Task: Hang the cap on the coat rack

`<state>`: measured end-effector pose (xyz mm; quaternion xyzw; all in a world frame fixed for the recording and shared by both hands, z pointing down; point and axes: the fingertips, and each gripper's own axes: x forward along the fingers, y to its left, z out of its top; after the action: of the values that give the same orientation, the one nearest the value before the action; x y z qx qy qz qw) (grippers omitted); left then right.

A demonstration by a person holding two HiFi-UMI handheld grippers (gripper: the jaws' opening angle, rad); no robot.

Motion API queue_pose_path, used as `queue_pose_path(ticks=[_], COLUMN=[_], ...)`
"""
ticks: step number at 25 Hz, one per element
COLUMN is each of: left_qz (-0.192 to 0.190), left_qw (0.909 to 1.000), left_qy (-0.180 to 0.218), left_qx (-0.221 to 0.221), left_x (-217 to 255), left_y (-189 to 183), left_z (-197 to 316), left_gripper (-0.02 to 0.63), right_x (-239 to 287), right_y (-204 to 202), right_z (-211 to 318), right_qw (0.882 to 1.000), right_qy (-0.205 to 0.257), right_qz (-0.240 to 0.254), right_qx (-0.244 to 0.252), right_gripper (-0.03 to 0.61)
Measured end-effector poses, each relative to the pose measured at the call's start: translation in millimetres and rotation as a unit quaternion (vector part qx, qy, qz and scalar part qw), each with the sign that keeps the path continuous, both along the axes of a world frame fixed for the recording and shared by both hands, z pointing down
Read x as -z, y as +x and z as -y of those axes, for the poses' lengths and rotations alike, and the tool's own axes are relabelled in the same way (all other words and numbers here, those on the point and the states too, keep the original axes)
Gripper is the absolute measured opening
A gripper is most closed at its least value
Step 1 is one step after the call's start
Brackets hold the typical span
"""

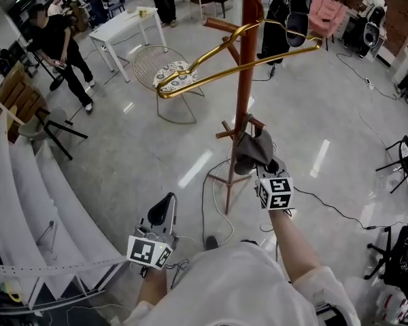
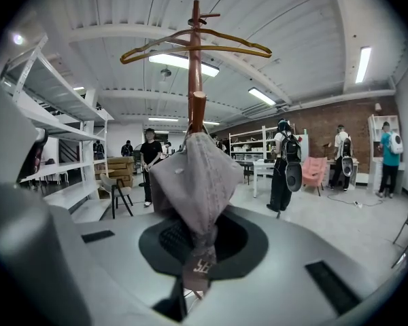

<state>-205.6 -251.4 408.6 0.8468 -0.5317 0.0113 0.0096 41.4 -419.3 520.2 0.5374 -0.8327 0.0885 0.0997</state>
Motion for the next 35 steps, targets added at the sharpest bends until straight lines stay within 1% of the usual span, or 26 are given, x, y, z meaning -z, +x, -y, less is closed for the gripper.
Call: queue_pose_path(ticks=[11,19,22,23,25,27,29,35], left_qz=[0.000,0.001,0.000,-0.001,-0.001,-0.002,-0.002,-0.001], left_qw=[1.0000,1.0000,1.0000,1.0000,1.0000,1.0000,1.0000,1.0000], left_qy=[-0.001,-0.003,-0.003,-0.003,-0.003,-0.003,-0.003,-0.001], left_qx=[-0.006,-0.003,-0.004,-0.005,-0.005,-0.003,0.000,-0.002], left_x=[-2,-3,-2,-3,-4,-5,-5,-4], left_y=[5,4,5,5,5,4,1,2], left_z=[6,8,8,8,8,9,9,9], left_gripper=[0.009,0.009,0.009,0.009,0.009,0.009,0.008,0.009], right_x=[-8,-10,-13,-14,-18,-20,-20,-13], right_y=[-10,-10,-12,-12,-13,-14,-15,-15], right_z=[8,8,9,9,10,8,5,-5], right_qw=[1.000,1.000,1.000,0.999,0.999,0.999,0.999,0.999], right_qy=[-0.007,-0.010,-0.020,-0.025,-0.033,-0.035,-0.031,-0.026], right_qz=[-0.007,-0.008,-0.004,0.000,0.005,-0.003,-0.009,-0.004], right_qx=[0.013,0.016,0.018,0.019,0.021,0.023,0.026,0.036], right_gripper=[0.028,0.028,0.029,0.043,0.239,0.264,0.264,0.264])
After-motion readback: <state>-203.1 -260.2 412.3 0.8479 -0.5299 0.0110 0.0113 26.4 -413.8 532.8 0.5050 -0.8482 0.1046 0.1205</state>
